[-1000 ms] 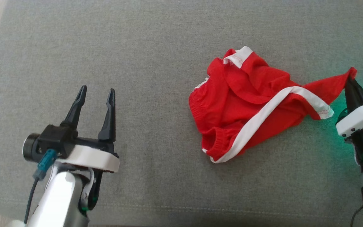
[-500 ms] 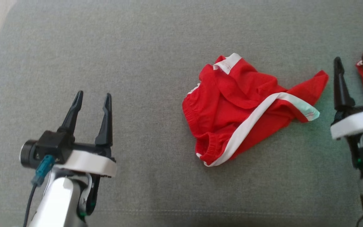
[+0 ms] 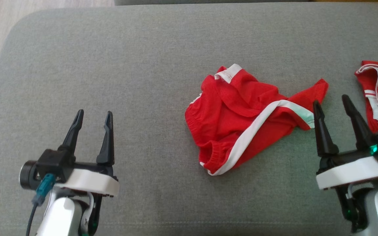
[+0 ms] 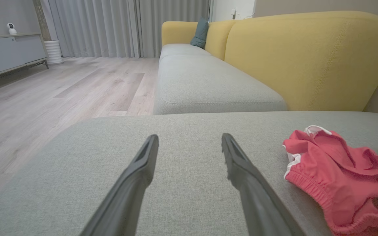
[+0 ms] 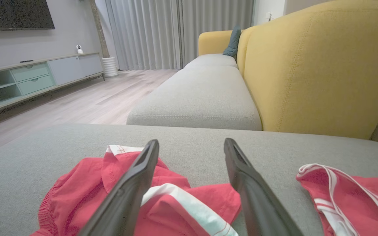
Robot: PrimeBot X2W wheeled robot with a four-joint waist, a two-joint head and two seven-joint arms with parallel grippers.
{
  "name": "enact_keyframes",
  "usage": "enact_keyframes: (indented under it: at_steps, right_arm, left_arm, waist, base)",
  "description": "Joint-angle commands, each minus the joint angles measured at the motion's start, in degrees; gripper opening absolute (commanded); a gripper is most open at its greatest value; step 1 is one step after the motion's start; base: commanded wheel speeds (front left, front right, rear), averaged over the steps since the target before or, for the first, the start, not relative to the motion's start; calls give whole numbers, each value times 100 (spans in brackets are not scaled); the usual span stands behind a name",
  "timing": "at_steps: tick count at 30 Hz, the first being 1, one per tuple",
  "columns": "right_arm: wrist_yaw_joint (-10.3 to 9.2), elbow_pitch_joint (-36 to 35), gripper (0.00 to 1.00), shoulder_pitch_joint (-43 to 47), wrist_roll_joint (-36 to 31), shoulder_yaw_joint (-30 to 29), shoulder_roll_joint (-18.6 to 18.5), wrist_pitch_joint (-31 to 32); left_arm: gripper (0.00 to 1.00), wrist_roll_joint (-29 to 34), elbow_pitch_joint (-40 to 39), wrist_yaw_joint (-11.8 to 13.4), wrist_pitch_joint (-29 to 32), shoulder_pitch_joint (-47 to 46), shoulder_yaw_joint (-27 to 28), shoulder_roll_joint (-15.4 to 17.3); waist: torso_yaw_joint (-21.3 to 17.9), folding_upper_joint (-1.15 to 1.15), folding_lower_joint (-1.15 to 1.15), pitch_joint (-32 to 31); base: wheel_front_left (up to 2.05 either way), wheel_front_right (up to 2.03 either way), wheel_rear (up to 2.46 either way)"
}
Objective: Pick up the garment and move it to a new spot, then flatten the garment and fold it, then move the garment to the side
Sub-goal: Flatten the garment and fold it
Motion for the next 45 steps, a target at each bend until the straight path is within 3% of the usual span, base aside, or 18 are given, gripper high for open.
enact_keyframes:
  at_steps: [1,20,23,29,32,38,44,45]
  right_arm:
    - [-5,-269,100,-55,-31,128,-4,23]
    - [-5,-425,100,47,45,147,55,154]
    - [-5,-430,100,47,48,142,58,160]
    - [-5,-459,100,77,60,100,95,177]
    - [-5,-461,100,55,63,127,115,181]
    - [-5,-445,100,14,84,190,141,182]
    - [-5,-415,100,7,103,229,168,175]
    - [-5,-408,100,10,106,227,175,175]
  left_arm:
    - [100,60,-222,48,-52,-95,232,87]
    - [100,102,-302,31,-52,-83,103,87]
    - [100,110,-331,-138,27,-120,-120,69]
    - [100,-15,-401,-830,627,-149,-1063,-145]
    - [100,-131,-328,-1051,970,-179,-1568,-196]
    - [100,-429,-137,-1178,1408,-350,-2200,-153]
    - [100,-696,148,-1197,1457,-570,-2317,-133]
    - [49,-753,211,-1199,1446,-618,-2329,-127]
  waist:
    - [-7,0,0,-4]
    - [7,0,0,-3]
    - [10,0,0,12]
    - [6,0,0,97]
    - [-41,0,0,156]
    - [-202,0,0,260]
    - [-351,0,0,319]
    - [-380,0,0,325]
  base:
    - [0,0,0]
    - [0,0,0]
    - [0,0,0]
    - [0,0,0]
    - [0,0,0]
    - [0,0,0]
    - [0,0,0]
    - [0,0,0]
